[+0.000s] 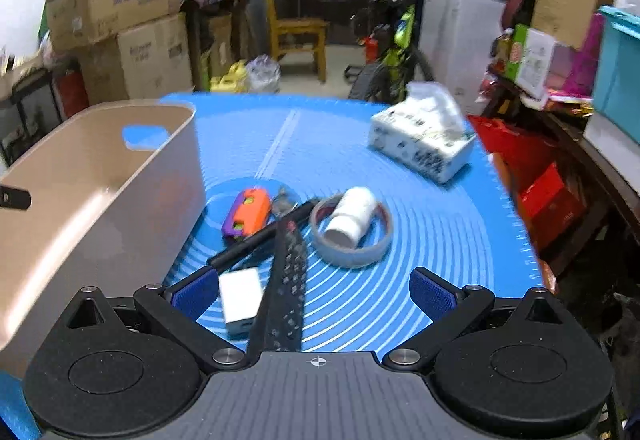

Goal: Organize rigid objects
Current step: 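Move the left tool over the beige bin while the right tool approaches the black remote, then close the right gripper on the black TV remote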

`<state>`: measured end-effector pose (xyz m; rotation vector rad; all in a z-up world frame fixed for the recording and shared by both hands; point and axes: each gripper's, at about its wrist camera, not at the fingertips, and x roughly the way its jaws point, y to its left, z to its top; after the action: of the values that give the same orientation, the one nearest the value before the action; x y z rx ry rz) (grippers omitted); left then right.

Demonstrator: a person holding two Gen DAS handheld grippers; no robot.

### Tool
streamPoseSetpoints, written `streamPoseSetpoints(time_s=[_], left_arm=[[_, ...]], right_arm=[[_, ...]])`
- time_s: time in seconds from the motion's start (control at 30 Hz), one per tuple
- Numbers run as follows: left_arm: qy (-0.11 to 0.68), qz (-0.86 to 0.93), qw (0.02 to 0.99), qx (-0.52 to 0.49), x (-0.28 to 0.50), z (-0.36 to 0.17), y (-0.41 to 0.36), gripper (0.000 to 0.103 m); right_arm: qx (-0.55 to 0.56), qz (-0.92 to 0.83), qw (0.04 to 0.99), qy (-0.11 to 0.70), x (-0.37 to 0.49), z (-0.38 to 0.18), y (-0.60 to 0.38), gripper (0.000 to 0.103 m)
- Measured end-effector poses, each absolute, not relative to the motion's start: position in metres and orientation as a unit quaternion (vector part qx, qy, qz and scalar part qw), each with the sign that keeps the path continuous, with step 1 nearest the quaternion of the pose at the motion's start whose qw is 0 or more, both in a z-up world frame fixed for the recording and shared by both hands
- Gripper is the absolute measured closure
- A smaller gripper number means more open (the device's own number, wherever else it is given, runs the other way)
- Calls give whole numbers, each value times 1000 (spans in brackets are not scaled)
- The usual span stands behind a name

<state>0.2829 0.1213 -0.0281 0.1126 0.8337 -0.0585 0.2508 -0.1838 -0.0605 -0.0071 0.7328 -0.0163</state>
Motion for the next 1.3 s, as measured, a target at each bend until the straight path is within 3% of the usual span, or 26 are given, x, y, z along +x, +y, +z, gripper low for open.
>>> streamPoseSetpoints(time_s=[0.07,0.23,0.33,0.43,0.7,0.8,1.23,1.3], left_arm=[[416,-28,907,50,285,-30,125,17],[436,-28,899,35,292,-33,135,19],[451,-34,891,42,293,-37,134,30],[464,-33,884,41,293,-42,136,34],[489,-42,871,22,297,-47,146,74],[498,-40,866,14,298,-49,148,80],[499,-39,866,-1,299,-49,150,82],[499,-38,866,-1,299,-49,150,82]], right_arm=[[-5,1,926,378,258,-68,-179,2],[-1,6,911,412,275,-82,-174,2],[-1,5,901,433,281,-90,-173,2],[3,9,893,450,286,-97,-173,2],[-14,11,881,473,292,-106,-165,13],[-5,9,879,476,292,-108,-170,14],[26,20,876,482,292,-105,-180,27],[32,17,875,483,291,-105,-184,34]])
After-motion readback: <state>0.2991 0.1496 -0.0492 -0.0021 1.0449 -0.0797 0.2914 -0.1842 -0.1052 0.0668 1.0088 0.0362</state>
